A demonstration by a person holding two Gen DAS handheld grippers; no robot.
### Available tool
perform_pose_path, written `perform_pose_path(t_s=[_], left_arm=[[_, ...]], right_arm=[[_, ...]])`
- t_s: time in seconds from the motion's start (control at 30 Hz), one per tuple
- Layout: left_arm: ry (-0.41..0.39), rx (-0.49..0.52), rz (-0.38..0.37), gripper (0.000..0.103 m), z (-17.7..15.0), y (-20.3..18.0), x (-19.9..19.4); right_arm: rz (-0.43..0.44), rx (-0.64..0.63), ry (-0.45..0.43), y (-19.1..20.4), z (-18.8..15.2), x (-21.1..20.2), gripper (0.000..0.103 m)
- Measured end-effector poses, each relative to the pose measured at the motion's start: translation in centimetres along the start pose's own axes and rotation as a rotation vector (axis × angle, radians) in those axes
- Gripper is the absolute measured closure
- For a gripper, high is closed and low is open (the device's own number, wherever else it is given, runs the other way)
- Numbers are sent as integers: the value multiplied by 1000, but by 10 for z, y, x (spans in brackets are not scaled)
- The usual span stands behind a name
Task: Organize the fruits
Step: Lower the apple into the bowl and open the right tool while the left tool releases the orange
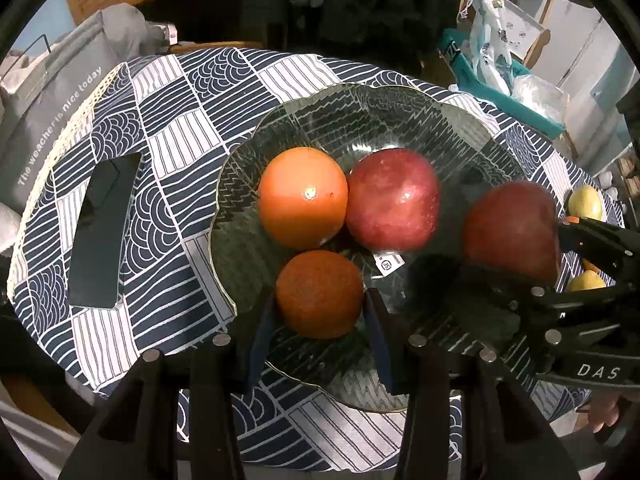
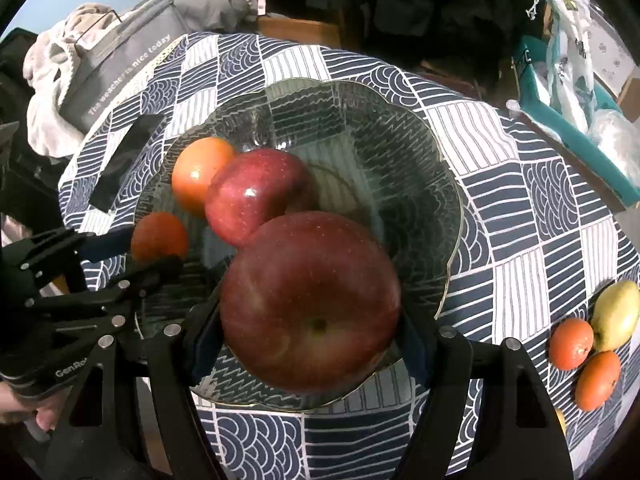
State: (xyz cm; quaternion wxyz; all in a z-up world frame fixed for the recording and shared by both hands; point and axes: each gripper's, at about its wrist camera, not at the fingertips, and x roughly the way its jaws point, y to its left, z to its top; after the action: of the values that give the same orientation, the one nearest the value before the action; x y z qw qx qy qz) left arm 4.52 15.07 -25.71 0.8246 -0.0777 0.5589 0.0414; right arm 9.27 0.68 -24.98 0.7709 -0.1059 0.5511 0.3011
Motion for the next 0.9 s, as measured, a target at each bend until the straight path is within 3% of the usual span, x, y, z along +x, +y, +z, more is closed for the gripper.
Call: perform_pose_path(t_s=[0.17,0.73,0.9], left_arm=[[-12,-2,-5,45,1,0,-5],[-17,-39,-20,42,1,7,-20],[-33,-44,-23,42,3,8,-27]], right_arm=[[30,9,28,-1,0,3,29],[14,-1,31,7,-4,5,27],[33,0,-54,8,1,-17,20]])
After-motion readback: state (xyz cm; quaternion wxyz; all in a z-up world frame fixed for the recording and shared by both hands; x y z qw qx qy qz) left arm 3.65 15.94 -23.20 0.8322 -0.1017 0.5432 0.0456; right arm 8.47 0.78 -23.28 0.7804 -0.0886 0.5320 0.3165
